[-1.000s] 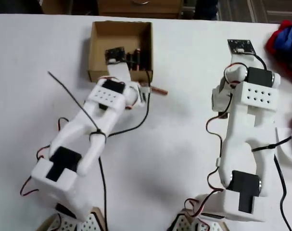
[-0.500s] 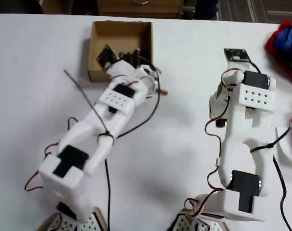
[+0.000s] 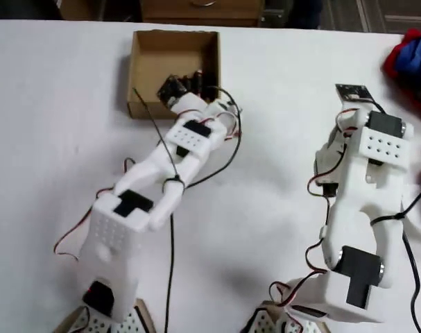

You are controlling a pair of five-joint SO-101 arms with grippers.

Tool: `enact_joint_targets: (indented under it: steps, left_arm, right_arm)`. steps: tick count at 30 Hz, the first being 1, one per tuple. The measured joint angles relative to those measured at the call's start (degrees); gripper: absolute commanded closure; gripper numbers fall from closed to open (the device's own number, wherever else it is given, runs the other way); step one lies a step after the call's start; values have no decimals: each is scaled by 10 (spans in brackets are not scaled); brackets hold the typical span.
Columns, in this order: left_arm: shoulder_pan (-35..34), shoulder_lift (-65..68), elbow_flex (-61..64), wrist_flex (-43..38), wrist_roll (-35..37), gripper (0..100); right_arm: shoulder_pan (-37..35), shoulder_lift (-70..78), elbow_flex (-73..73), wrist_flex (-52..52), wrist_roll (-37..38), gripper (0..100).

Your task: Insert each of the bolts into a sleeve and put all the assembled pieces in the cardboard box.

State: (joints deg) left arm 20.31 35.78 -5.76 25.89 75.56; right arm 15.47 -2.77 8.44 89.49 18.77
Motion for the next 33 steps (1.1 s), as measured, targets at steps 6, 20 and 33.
enact_joint_targets:
  steps: [6, 20, 33]
  left_arm:
    - [1, 65, -89, 46, 0, 816]
    - [-4, 127, -252, 300, 3, 976]
    - [-30, 139, -476, 731, -170, 976]
  right_arm:
    - [38, 0, 0, -25, 22, 978]
    - [47, 0, 0, -47, 25, 978]
    - [47, 0, 0, -58, 25, 978]
